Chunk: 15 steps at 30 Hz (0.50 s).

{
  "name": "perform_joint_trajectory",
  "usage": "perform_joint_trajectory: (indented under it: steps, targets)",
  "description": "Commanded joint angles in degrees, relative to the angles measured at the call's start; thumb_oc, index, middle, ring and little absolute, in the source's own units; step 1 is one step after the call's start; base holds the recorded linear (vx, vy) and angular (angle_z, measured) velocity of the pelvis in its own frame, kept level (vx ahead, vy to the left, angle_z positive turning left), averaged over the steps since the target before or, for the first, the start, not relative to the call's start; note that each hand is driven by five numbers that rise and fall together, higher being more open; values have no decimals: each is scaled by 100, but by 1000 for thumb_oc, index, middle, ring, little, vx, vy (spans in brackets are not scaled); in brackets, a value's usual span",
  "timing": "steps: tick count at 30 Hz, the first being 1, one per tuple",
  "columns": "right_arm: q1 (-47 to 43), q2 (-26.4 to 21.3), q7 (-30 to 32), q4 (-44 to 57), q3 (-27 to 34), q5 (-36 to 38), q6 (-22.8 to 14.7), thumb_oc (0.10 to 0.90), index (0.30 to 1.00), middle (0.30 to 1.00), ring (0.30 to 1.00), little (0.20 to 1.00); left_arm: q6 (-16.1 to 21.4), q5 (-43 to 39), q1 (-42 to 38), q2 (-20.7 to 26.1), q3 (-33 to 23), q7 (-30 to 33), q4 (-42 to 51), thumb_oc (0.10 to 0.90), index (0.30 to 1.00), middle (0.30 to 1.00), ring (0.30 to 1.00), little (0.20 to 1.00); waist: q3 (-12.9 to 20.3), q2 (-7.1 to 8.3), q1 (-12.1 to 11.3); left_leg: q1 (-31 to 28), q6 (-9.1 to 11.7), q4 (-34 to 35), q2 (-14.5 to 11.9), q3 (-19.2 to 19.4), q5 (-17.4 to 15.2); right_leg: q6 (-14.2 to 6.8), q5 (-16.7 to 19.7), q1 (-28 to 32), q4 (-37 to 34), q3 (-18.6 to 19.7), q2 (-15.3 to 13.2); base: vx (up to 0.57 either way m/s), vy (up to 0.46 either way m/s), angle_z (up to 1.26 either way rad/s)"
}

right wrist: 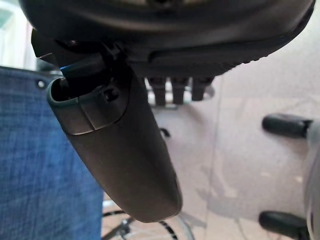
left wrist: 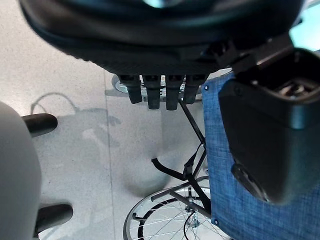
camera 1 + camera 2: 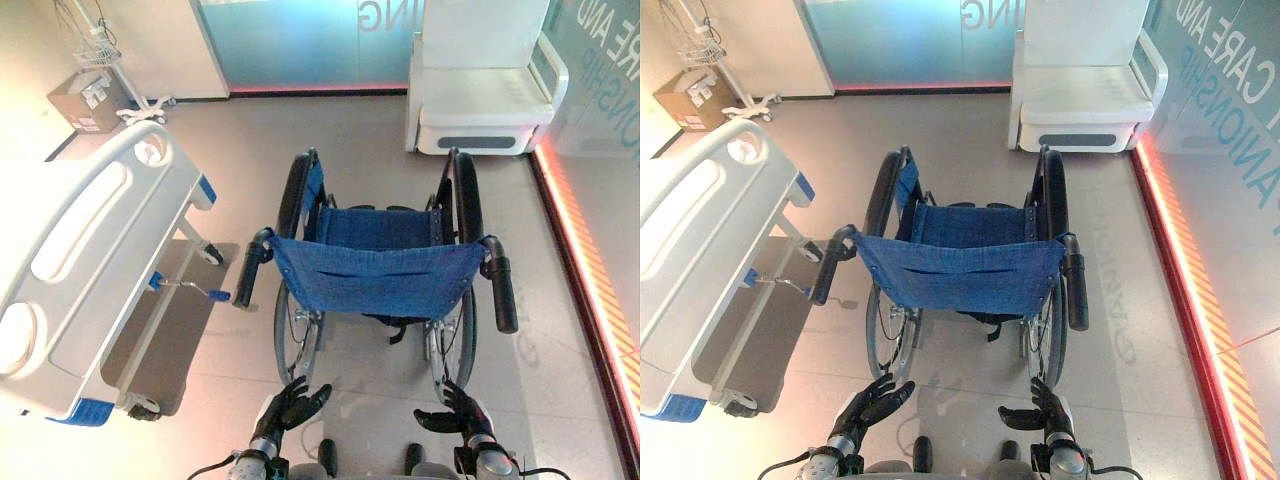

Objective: Push the wheelchair next to the bed

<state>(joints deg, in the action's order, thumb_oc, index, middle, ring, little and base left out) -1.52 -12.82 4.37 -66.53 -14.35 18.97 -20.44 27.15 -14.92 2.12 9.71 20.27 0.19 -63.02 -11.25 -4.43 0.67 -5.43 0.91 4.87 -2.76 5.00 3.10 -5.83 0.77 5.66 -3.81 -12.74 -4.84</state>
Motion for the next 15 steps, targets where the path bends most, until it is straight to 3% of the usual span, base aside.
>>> perform_joint_trajectory:
  steps: [1,15]
  targets:
    - [-323,3,-165,199,-85,302,-243,800,900,900,900,900,451,218,-460,-9,-20,214,181,800,900,900,900,900,8,177,-67,70,-346,-398,463,10,-642,228,-418,-369,766,108,-27,0,0,0]
    - [-332,-59,-236,236,112,724,-115,800,900,900,900,900,237,-263,-484,0,-264,341,144,800,900,900,900,900,-13,212,-54,35,-365,-440,448,76,-656,203,-384,-373,812,116,-36,8,-2,0]
